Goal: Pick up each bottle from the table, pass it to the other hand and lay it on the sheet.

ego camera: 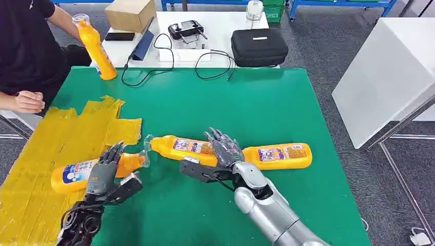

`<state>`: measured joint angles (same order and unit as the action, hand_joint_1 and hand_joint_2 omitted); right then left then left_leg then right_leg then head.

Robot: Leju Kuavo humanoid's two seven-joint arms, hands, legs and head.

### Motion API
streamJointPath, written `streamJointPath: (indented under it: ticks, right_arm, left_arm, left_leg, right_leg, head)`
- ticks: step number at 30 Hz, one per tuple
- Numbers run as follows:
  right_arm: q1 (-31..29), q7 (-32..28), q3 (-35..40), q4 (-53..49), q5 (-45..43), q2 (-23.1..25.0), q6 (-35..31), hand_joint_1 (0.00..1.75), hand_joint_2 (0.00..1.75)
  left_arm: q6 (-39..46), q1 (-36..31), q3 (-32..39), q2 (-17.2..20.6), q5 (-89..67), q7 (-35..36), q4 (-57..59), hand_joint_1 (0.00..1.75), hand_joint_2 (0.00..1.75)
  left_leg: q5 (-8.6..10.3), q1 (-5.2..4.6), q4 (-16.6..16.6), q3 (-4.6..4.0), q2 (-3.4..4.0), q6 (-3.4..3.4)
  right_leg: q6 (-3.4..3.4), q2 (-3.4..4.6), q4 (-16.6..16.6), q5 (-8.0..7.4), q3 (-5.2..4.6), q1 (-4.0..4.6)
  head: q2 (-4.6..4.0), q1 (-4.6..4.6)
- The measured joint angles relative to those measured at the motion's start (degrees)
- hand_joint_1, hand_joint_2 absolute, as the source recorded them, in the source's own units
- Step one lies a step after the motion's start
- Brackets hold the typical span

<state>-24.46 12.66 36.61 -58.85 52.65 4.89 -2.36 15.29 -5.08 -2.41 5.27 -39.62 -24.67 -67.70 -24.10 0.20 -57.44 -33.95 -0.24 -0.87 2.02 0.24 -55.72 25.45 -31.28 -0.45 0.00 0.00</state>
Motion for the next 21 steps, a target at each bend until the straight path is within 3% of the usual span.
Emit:
streamJointPath:
  ticks: [2,10,16,21]
  right_arm:
    - [-0.78,-0.20,-0.79,2.26,0.44,0.40,-0.09,0.00,1.75]
    - [-1.77,-0.29,-1.88,5.65,0.74,1.05,-0.13,0.00,1.75]
    - [-2.91,-1.12,-2.47,8.82,0.81,1.99,-0.09,0.00,1.75]
    - [-4.95,-2.58,-3.13,12.79,-0.24,3.56,-0.31,0.00,1.75]
  left_arm:
    - [-3.99,0.90,1.32,-1.21,6.87,-1.98,-4.78,0.00,0.00]
    - [-5.71,2.54,3.57,-3.13,8.24,-2.22,-12.21,0.00,0.00]
    - [-13.56,3.96,5.21,-5.60,20.37,-4.73,-17.59,0.00,0.00]
    - [-14.96,4.94,5.43,-7.55,22.25,-4.73,-22.81,0.00,0.00]
  left_leg:
    - [0.00,-0.02,-0.01,-0.04,-0.04,0.00]
    - [0.00,-0.02,0.00,-0.10,-0.03,0.00]
    - [0.00,-0.01,0.00,-0.12,-0.02,0.00]
    - [0.00,-0.02,-0.01,-0.14,-0.02,0.00]
  right_leg:
    - [0.01,-0.01,0.00,-0.01,0.00,-0.01]
    - [0.02,-0.01,0.00,-0.01,-0.09,0.00]
    - [0.02,0.00,0.00,-0.01,-0.11,0.00]
    - [0.02,0.00,0.00,-0.01,-0.13,-0.01]
  head:
    - [0.00,0.02]
    - [0.00,0.00]
    - [0.00,0.00]
    - [0.00,0.00]
